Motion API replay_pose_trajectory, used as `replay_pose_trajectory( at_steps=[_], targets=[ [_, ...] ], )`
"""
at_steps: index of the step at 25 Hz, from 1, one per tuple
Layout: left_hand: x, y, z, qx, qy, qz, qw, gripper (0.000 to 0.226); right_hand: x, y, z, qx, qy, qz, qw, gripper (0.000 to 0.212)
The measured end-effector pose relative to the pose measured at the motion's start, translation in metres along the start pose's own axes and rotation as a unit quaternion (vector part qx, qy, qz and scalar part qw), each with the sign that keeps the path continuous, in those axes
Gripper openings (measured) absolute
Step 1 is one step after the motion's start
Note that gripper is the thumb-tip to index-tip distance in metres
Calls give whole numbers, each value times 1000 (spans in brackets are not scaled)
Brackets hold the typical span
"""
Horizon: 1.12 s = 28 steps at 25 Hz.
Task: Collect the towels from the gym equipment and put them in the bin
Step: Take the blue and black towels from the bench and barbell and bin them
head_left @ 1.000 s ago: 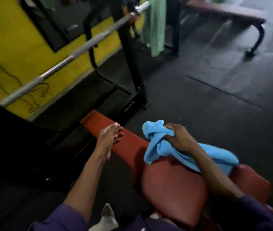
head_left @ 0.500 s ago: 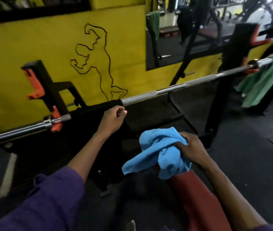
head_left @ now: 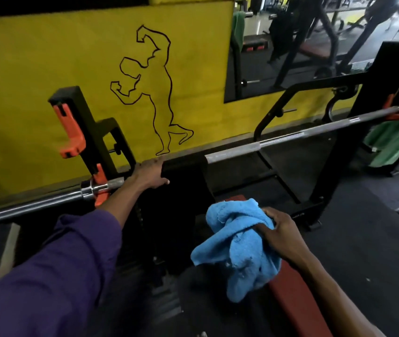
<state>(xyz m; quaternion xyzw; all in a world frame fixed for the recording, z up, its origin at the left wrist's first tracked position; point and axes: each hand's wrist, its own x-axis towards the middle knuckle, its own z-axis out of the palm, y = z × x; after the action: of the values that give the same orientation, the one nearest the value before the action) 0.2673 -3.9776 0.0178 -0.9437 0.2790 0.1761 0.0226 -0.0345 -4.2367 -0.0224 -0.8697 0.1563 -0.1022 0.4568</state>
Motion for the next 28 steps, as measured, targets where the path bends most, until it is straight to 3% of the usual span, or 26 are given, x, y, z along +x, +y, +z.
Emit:
replay_pose_trajectory(
  at_steps=[8,13,19,23,28],
  targets=[
    [7,-24,23,10,126,100,987,61,9,-8,22,10,-8,15,1000,15],
    [-6,-17,26,12,191,91,977,48,15,-17,31,21,-16,14,1000,17],
    [-45,-19,40,54,202,101,973,45,18,-14,29,22,-30,-3,999,15],
    [-103,-19,44,42,258,83,962,41,12,-19,35,6,-45,-64,997,9],
    [-207,-7,56,47,349,-11,936,37,-8,-42,37,14,-120,-156,980,9]
  ],
)
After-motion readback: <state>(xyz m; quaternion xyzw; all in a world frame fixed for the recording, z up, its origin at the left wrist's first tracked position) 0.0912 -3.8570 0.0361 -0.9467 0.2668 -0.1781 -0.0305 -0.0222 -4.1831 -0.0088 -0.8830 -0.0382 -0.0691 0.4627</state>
